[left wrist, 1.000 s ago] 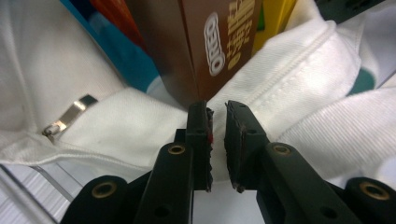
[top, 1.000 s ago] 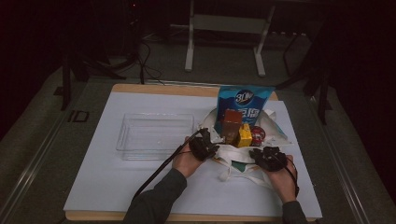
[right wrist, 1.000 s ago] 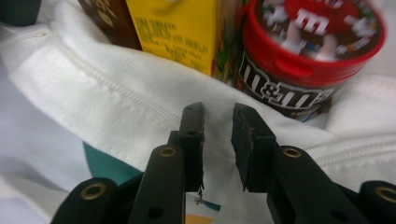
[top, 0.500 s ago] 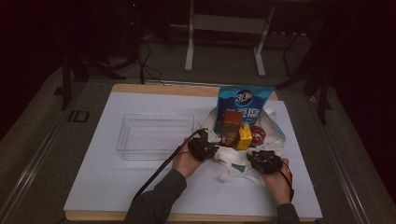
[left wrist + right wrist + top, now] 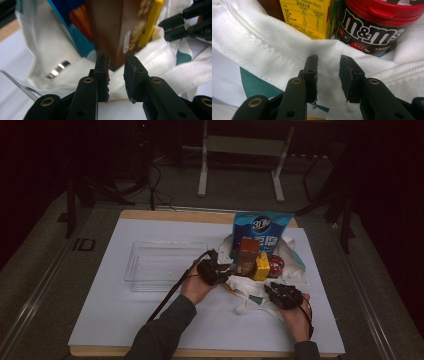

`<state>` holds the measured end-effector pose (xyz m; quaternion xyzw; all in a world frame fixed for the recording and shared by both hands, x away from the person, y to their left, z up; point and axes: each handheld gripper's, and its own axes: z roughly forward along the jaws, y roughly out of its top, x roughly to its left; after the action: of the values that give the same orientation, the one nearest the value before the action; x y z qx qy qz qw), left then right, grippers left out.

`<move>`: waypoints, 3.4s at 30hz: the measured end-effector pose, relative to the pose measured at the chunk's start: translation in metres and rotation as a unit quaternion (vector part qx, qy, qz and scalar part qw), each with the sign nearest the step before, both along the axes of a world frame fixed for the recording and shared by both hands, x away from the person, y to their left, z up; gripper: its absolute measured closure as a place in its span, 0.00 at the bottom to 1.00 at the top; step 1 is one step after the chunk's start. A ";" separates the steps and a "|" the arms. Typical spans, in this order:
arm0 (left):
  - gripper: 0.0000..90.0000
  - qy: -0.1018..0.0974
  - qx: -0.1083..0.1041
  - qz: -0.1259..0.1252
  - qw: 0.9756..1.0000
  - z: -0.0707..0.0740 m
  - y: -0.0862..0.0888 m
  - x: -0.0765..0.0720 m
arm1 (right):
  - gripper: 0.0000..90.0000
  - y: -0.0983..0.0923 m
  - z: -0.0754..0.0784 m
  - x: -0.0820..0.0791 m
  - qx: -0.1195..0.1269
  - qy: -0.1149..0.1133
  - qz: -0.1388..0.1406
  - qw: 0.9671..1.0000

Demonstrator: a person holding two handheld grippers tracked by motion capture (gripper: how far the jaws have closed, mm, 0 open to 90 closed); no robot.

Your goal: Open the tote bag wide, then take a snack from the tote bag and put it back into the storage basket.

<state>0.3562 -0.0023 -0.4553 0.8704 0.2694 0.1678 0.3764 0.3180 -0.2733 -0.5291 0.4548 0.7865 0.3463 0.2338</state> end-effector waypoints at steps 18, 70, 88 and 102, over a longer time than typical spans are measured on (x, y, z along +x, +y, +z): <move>0.95 0.004 0.059 -0.036 0.998 -0.014 -0.030 0.007 | 0.75 -0.007 -0.004 0.000 0.032 -0.003 0.001 0.999; 0.36 -0.001 -0.182 -0.129 0.975 0.033 -0.021 0.051 | 0.72 -0.010 -0.005 0.000 0.047 -0.002 -0.003 0.999; 0.45 -0.030 -0.190 -0.115 0.975 0.029 -0.028 0.043 | 0.72 -0.010 -0.005 0.000 0.048 -0.003 -0.002 0.999; 0.45 -0.039 -0.218 -0.100 0.970 0.029 -0.021 0.040 | 0.72 -0.010 -0.005 0.000 0.047 -0.004 -0.002 0.999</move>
<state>0.3964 -0.0229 -0.4266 0.7827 0.1964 0.1003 0.5820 0.3177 -0.2832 -0.5341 0.4651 0.7677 0.3843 0.2157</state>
